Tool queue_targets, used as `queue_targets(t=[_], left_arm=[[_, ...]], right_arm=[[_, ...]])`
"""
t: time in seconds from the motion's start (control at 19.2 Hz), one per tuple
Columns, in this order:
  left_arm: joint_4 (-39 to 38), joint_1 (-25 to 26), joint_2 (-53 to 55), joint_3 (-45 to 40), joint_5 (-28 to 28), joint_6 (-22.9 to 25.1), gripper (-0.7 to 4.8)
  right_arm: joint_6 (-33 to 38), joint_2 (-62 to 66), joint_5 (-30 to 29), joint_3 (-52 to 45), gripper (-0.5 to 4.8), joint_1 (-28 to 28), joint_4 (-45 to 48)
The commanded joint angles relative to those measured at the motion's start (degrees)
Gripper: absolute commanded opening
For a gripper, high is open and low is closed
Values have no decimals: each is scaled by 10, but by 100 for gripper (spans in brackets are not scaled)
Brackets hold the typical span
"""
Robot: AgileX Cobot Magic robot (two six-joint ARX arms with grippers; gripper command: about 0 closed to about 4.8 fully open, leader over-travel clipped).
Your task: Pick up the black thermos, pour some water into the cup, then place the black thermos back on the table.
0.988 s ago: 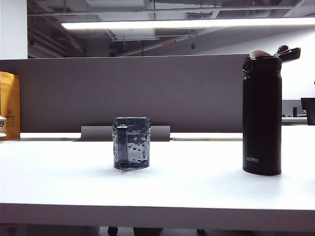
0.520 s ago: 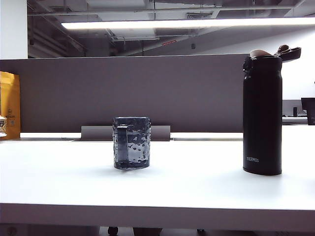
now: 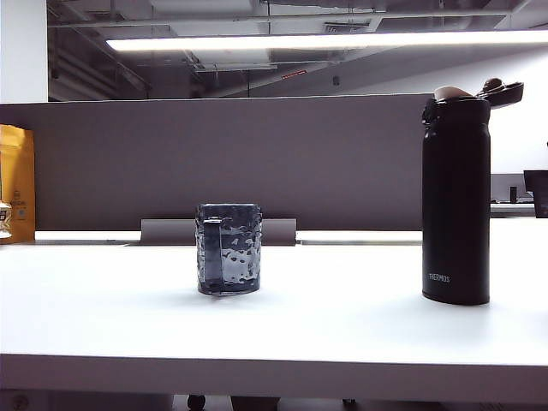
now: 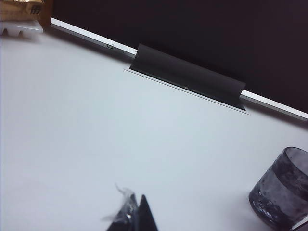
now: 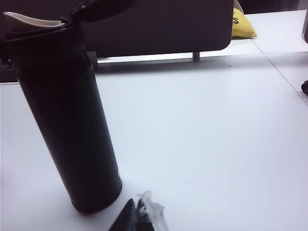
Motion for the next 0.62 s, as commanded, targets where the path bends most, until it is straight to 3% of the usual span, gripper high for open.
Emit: queue_targets(t=[0.05,0.36,0.62], left_arm=[[3,1,0,0,2,2,-3],[3,1,0,0,2,2,-3],[3,1,0,0,2,2,-3]], right_arm=[[0,0,0,-3,0,0,10],[-5,0,26,-3,0,0,16],[-63,0,50,-3,0,0,30]])
